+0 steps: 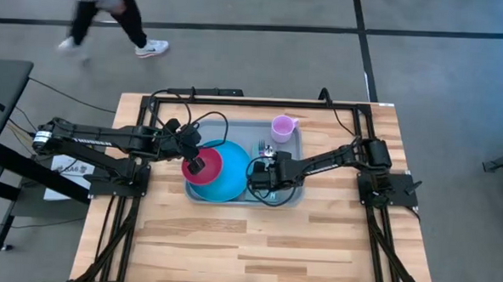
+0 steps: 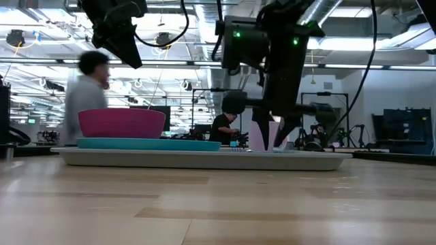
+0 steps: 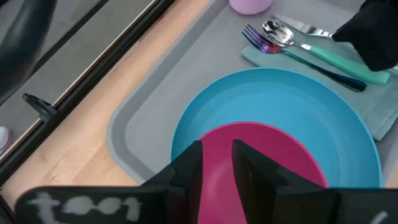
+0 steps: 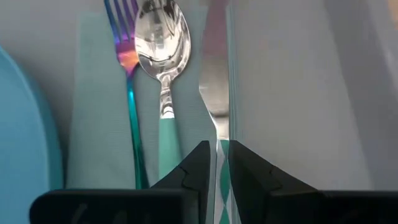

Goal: Set up tray
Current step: Adjust the bowl

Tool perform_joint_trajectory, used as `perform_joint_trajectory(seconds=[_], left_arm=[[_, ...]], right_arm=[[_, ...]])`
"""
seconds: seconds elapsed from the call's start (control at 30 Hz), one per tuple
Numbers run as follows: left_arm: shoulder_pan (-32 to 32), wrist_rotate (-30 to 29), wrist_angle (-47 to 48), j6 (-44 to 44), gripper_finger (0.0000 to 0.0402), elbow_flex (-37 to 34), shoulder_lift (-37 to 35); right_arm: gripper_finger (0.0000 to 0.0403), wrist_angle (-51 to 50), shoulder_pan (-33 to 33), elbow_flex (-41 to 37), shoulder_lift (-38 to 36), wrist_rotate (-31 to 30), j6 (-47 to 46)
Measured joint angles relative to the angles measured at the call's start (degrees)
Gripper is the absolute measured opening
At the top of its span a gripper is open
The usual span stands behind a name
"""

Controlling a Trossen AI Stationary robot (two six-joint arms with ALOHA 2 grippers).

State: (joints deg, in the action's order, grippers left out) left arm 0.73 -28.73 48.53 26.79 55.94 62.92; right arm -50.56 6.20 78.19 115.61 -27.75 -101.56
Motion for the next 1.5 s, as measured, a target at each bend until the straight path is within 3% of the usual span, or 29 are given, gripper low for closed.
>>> perform_joint_trajectory(seconds=[0.47,0.77,1.27,1.5], left_arm=[[0.0,0.0,0.0,0.0,0.0077,0.0,0.0],[0.0,0.0,0.0,0.0,0.0077,0.0,0.0],[0.0,0.0,0.0,0.0,0.0077,0.0,0.0],[0.0,0.0,0.0,0.0,0.0077,0.0,0.0]], right_arm=[[0.0072,4.5,-0.2,-2.8,-0.4,0.4,1.1],[0.0072,4.6,0.6,-2.7,-2.2,-3.2,2.2],[0.0072,-2.2,5.4,-2.7,-5.8,-5.8,2.2],[0.0072,-7.3,11.3,-2.7,-12.2,-13.9,2.1]])
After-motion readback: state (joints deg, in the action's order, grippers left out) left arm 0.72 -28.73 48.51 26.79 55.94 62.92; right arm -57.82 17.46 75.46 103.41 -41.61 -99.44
